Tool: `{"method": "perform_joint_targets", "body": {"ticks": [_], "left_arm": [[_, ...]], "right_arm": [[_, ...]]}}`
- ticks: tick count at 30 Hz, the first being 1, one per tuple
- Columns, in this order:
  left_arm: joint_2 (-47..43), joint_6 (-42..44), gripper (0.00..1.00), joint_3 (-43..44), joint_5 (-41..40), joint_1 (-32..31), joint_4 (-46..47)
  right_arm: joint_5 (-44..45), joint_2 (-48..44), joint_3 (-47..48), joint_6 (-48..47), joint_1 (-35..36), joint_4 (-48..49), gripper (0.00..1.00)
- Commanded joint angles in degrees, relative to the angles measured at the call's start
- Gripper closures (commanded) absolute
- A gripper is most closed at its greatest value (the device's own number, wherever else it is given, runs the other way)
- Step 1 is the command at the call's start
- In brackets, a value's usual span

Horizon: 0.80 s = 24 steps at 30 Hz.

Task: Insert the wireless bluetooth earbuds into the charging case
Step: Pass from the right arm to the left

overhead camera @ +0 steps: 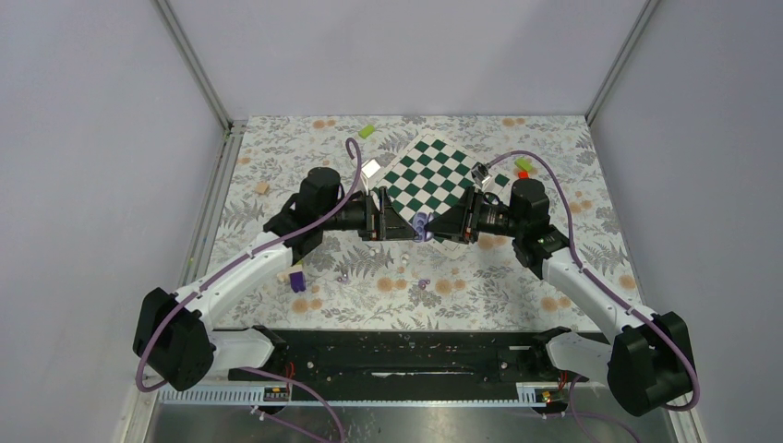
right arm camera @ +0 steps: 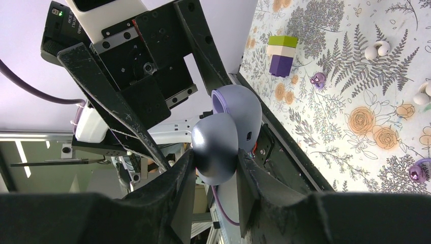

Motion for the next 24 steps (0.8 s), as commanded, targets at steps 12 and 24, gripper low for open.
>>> {"method": "perform_joint_targets", "body": {"ticks": [12,24], "left_arm": [[-0.2,0.3,0.22,-0.3,0.4,-0.3,2.6],[-0.3,0.2,0.22,-0.4,0.2,-0.3,2.4]], "right_arm": [[-1.4,-0.3,0.4,0.0,0.4,2.4,1.0],[-1.7,-0.6,0.6,0.0,0.4,2.3,1.0]]}}
